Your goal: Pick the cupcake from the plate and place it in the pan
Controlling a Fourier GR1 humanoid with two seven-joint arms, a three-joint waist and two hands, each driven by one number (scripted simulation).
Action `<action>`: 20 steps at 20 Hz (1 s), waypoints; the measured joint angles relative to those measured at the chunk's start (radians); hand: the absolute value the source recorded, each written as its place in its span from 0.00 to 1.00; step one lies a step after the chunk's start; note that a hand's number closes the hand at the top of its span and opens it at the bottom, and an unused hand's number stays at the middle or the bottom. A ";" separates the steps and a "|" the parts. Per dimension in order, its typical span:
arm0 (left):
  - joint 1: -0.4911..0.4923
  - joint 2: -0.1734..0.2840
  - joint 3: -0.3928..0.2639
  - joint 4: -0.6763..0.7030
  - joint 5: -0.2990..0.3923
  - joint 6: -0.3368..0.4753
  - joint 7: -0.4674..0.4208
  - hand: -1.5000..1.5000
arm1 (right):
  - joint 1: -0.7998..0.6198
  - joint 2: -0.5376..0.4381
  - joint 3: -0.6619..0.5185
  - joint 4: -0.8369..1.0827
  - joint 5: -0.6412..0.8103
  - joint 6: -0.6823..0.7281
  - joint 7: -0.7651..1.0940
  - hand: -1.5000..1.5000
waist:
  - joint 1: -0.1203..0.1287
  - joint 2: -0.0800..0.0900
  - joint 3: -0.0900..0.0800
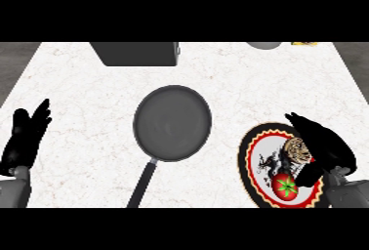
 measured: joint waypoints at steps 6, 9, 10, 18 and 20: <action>0.035 -0.015 0.024 -0.029 -0.017 -0.020 -0.009 0.50 | -0.005 0.035 -0.031 0.072 0.062 -0.009 -0.034 0.00 | 0.001 -0.001 -0.001; 0.025 -0.028 0.033 -0.010 -0.029 -0.026 -0.023 0.50 | -0.036 0.049 -0.048 0.114 0.091 0.007 -0.042 1.00 | 0.000 -0.001 -0.002; 0.025 -0.028 0.038 -0.004 -0.030 -0.029 -0.033 0.50 | -0.040 0.049 -0.047 0.136 0.106 -0.003 -0.061 1.00 | 0.000 -0.002 -0.003; 0.037 -0.046 0.043 -0.040 -0.049 -0.035 -0.006 0.50 | -0.051 0.041 -0.031 0.200 0.237 -0.128 -0.165 1.00 | 0.001 -0.001 -0.002; 0.036 -0.053 0.046 -0.043 -0.056 -0.035 -0.002 0.50 | -0.053 0.047 -0.048 0.207 0.248 -0.138 -0.178 1.00 | 0.001 -0.001 -0.002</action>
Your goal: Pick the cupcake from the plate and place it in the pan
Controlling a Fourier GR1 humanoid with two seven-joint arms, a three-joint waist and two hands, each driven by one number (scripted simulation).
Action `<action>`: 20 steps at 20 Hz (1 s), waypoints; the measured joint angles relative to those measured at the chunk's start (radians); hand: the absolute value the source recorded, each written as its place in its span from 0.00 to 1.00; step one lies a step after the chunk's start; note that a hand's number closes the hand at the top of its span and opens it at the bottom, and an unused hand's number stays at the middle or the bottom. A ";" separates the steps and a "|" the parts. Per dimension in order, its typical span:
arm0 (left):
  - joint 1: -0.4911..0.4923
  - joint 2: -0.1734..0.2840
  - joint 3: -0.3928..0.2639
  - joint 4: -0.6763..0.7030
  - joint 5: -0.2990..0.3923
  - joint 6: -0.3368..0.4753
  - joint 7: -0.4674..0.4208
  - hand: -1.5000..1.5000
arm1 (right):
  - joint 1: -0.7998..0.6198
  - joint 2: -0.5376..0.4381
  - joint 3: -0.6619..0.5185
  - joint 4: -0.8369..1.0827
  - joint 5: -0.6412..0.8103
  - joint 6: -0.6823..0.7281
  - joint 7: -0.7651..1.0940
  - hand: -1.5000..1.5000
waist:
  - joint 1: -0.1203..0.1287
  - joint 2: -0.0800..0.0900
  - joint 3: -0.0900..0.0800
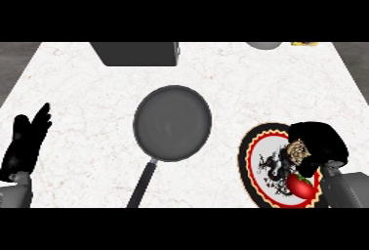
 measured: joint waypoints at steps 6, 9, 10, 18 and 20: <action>-0.017 -0.013 0.013 0.017 -0.017 0.001 -0.006 0.50 | 0.061 0.008 -0.016 -0.087 -0.001 0.031 -0.045 1.00 | -0.004 0.000 0.000; -0.023 -0.009 0.020 0.029 -0.019 -0.005 -0.011 0.50 | 0.141 0.019 0.007 -0.176 -0.004 0.029 -0.068 1.00 | -0.006 -0.003 -0.003; -0.022 -0.012 0.022 0.036 -0.021 -0.003 -0.020 0.50 | 0.168 0.010 0.000 -0.210 -0.015 0.031 -0.085 1.00 | -0.007 -0.003 -0.003; -0.002 -0.010 0.031 0.009 -0.012 -0.017 -0.004 0.50 | 0.251 0.060 -0.011 -0.465 -0.054 -0.128 -0.170 1.00 | -0.013 -0.004 0.001; -0.003 -0.018 0.024 0.017 -0.024 -0.007 -0.013 0.50 | 0.250 0.082 -0.010 -0.516 -0.075 -0.164 -0.195 1.00 | -0.013 -0.003 0.001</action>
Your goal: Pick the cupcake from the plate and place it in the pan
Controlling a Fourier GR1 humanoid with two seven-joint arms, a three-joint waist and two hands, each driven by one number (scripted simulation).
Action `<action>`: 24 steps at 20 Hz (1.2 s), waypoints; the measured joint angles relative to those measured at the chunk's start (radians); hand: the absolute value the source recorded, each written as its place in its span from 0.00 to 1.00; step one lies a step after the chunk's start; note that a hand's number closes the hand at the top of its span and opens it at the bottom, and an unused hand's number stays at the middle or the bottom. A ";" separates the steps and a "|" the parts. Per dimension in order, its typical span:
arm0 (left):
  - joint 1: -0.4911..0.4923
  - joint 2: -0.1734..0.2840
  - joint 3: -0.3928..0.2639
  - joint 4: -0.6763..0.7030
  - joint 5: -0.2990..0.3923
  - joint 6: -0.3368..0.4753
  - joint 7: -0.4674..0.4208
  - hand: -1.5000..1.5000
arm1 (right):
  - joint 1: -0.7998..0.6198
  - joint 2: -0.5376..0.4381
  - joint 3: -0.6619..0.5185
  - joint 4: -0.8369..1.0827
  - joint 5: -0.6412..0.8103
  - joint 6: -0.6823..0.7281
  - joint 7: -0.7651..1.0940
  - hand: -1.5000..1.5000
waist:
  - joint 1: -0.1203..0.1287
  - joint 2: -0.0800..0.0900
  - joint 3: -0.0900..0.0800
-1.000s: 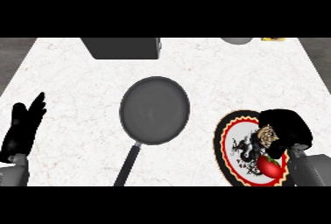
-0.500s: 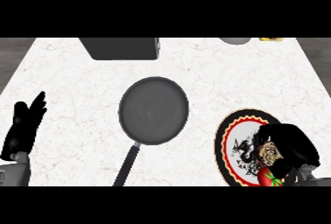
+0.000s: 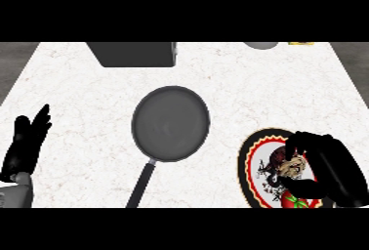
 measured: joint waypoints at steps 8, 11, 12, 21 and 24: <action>-0.030 0.000 0.003 0.003 -0.007 -0.005 0.020 0.50 | -0.080 0.125 0.076 -0.101 0.009 0.025 0.083 1.00 | 0.011 0.003 0.000; -0.034 0.001 0.007 0.012 -0.007 -0.010 0.010 0.50 | -0.193 0.188 0.080 -0.047 0.001 0.055 0.142 1.00 | 0.016 0.004 0.000; -0.030 -0.004 0.002 0.006 -0.010 -0.010 0.012 0.50 | -0.225 0.211 0.084 -0.019 0.006 0.054 0.159 1.00 | 0.017 0.005 0.000; -0.044 -0.008 0.001 0.017 -0.015 -0.017 0.007 0.50 | -0.515 0.307 0.151 0.383 -0.109 -0.140 0.273 1.00 | 0.029 0.008 0.000; -0.065 -0.007 0.004 0.045 -0.013 -0.023 -0.002 0.50 | -0.631 0.313 0.173 0.556 -0.164 -0.221 0.298 1.00 | 0.033 0.010 0.000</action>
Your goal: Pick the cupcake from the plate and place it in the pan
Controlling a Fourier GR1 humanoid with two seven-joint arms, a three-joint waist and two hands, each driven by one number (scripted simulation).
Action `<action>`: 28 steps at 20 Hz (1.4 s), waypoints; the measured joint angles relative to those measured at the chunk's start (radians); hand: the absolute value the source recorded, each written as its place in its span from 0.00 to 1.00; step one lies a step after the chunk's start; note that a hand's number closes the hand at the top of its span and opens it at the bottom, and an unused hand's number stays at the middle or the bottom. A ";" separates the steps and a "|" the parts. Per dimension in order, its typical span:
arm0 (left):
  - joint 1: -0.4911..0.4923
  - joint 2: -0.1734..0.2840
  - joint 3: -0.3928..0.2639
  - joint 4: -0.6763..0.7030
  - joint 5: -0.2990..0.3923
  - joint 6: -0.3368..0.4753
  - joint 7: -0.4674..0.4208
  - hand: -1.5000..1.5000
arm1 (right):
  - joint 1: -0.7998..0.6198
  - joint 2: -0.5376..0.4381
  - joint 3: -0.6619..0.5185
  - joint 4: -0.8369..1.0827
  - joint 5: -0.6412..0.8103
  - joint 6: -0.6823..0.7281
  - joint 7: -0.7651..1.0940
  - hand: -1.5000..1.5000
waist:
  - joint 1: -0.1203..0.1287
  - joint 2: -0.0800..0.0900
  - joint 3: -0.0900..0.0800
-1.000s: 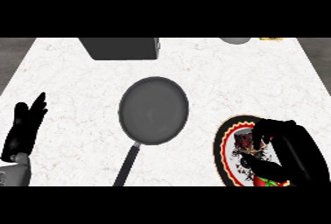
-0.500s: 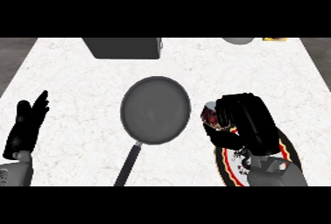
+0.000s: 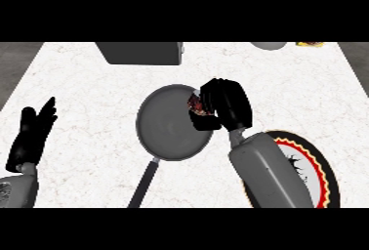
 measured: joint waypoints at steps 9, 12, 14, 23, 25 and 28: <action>-0.041 -0.013 -0.020 0.016 -0.019 0.004 -0.002 0.50 | -0.249 0.005 0.102 0.478 -0.245 -0.227 -0.069 1.00 | 0.033 0.010 0.000; -0.057 -0.005 -0.018 0.026 -0.012 -0.012 -0.007 0.50 | -0.283 0.006 0.144 0.575 -0.347 -0.277 -0.112 1.00 | 0.054 0.015 0.001; -0.069 -0.013 -0.027 0.031 -0.018 -0.010 -0.013 0.50 | -0.291 0.006 0.153 0.609 -0.427 -0.294 -0.147 0.00 | 0.066 0.019 0.001; -0.108 -0.031 -0.054 0.040 -0.030 -0.013 -0.012 0.50 | -0.306 0.004 0.212 0.724 -0.679 -0.336 -0.283 0.00 | 0.114 0.030 0.002; -0.111 -0.034 -0.059 0.033 -0.027 -0.018 -0.005 0.50 | -0.300 0.005 0.225 0.727 -0.725 -0.355 -0.314 0.00 | 0.124 0.031 0.003; -0.112 -0.039 -0.061 0.044 -0.027 -0.020 -0.015 0.50 | -0.300 0.005 0.233 0.717 -0.797 -0.392 -0.359 0.00 | 0.128 0.033 0.003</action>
